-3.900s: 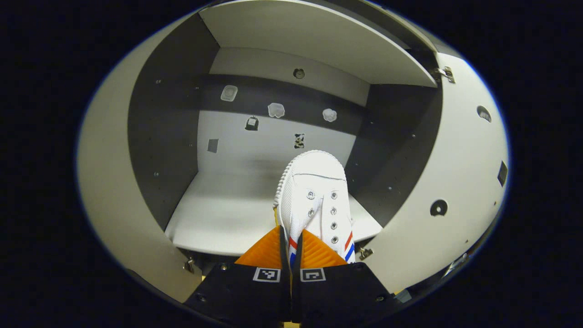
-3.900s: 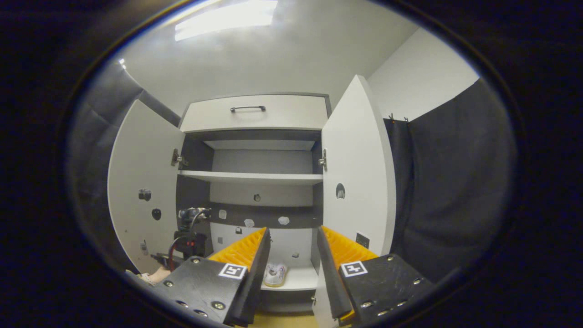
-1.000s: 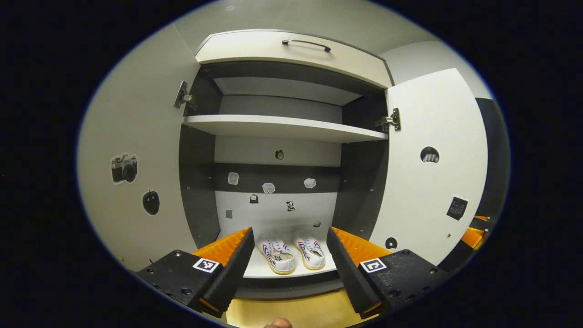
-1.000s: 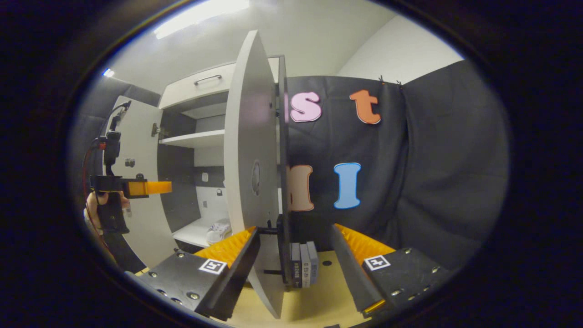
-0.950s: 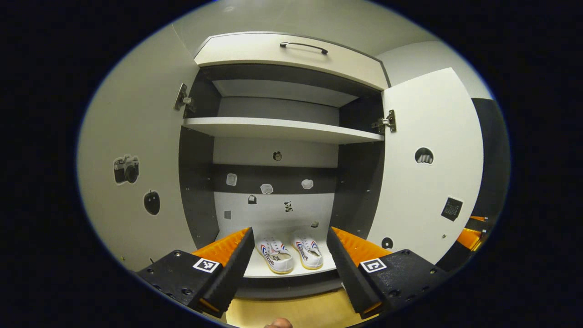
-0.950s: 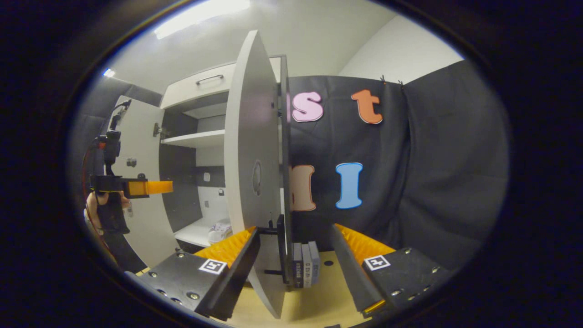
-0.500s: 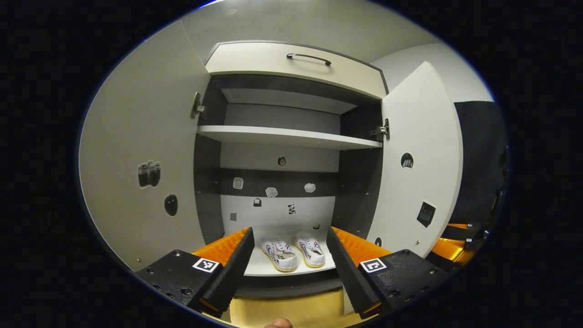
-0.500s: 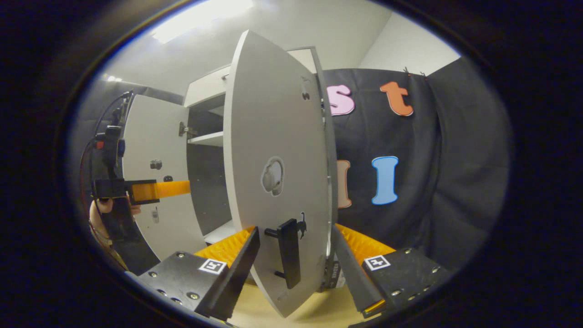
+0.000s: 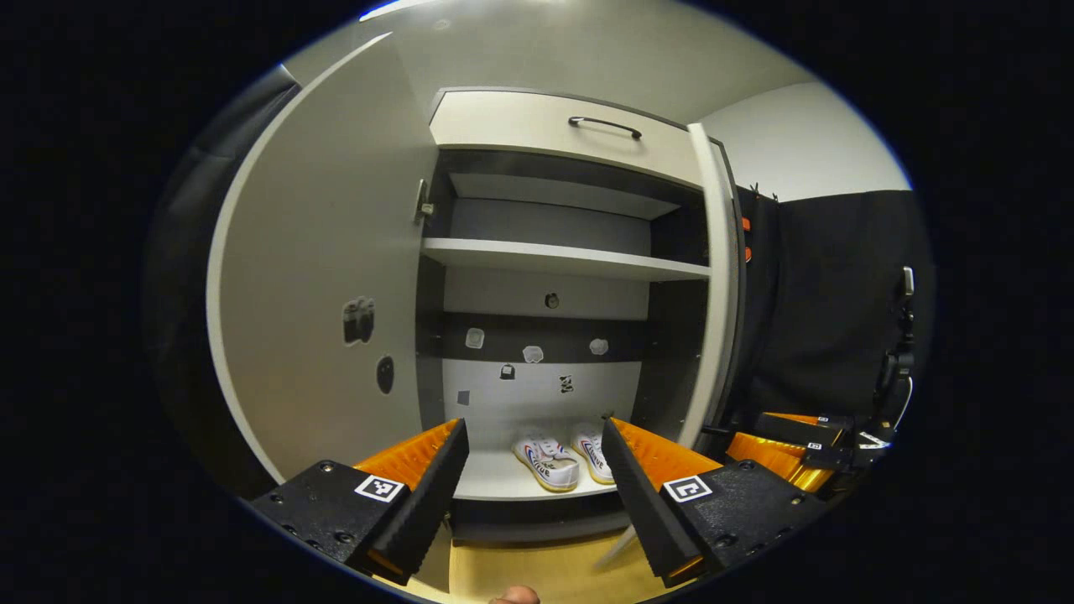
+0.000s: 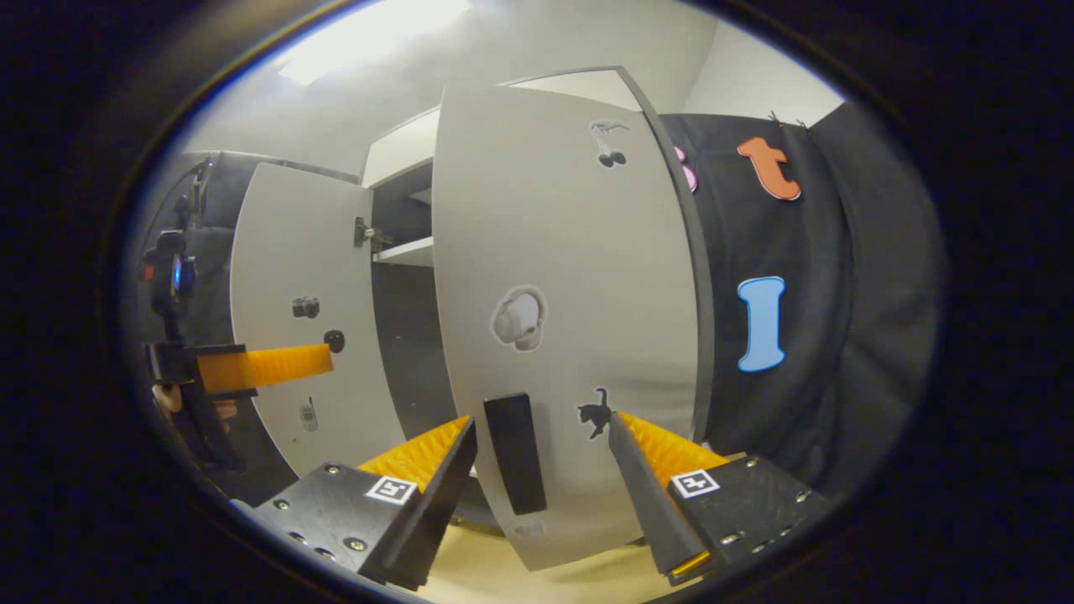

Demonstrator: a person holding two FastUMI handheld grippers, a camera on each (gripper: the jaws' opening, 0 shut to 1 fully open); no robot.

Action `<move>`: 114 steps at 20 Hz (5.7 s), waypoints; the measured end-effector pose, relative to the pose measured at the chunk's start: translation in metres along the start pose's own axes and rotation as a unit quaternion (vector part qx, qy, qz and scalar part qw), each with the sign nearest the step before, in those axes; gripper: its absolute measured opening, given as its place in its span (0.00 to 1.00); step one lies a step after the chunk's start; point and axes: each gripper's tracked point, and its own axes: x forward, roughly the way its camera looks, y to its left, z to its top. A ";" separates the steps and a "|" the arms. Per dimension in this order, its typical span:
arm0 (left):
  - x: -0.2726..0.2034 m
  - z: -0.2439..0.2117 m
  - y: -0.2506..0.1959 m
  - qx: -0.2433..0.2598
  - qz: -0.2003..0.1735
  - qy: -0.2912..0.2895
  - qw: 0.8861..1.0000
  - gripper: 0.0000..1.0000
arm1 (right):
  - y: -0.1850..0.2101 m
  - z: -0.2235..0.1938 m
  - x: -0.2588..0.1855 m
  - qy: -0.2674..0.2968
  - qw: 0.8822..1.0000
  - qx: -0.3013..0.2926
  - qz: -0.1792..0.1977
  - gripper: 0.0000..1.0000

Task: Grab one shoe with the right hand and put it into the shoe cabinet, grab the other shoe with the left hand and put it into the shoe cabinet; then close the right door with the right hand and the left door with the left hand.

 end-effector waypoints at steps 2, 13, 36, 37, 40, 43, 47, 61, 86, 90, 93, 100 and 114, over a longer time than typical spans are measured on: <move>-0.006 0.001 0.005 -0.007 0.000 -0.001 1.000 0.94 | 0.006 0.002 -0.001 -0.005 1.000 0.002 -0.003 0.94; -0.051 0.006 0.021 -0.014 -0.015 -0.014 1.000 0.96 | 0.039 0.016 -0.025 -0.041 0.999 0.021 -0.008 0.89; -0.108 0.001 0.175 -0.048 0.142 -0.026 0.988 0.96 | 0.048 -0.012 -0.054 -0.027 0.998 0.035 -0.050 0.89; -0.106 -0.003 0.177 -0.049 0.142 -0.021 0.988 0.96 | 0.047 -0.011 -0.054 -0.029 0.998 0.036 -0.053 0.89; -0.092 -0.016 0.178 -0.049 0.138 -0.004 0.989 0.93 | 0.042 -0.011 -0.052 -0.030 0.997 0.038 -0.061 0.89; -0.089 -0.017 0.175 -0.038 0.133 0.001 0.990 0.92 | 0.040 -0.014 -0.049 -0.028 0.996 0.045 -0.065 0.94; -0.091 -0.018 0.177 -0.051 0.121 0.005 0.991 0.95 | 0.044 -0.013 -0.043 -0.030 0.996 0.053 -0.059 0.89; -0.077 -0.024 0.124 -0.058 0.025 0.008 0.998 0.94 | 0.049 -0.010 -0.047 -0.030 0.996 0.051 -0.062 0.94; -0.031 -0.033 0.011 -0.063 -0.129 -0.001 0.990 0.94 | 0.034 -0.015 -0.073 -0.035 0.994 0.067 -0.084 0.89; -0.026 -0.043 -0.003 -0.076 -0.148 0.012 0.986 0.94 | 0.031 -0.017 -0.076 -0.032 0.993 0.068 -0.087 0.94; -0.021 -0.049 -0.001 -0.064 -0.140 0.016 0.988 0.94 | 0.028 -0.017 -0.078 -0.031 0.993 0.069 -0.091 0.89; -0.024 -0.041 0.021 -0.058 -0.099 0.007 0.993 0.94 | 0.027 -0.018 -0.078 -0.028 0.993 0.065 -0.091 0.94; -0.028 -0.037 0.038 -0.039 -0.056 0.002 0.998 0.94 | 0.034 -0.016 -0.069 -0.027 0.994 0.037 -0.095 0.94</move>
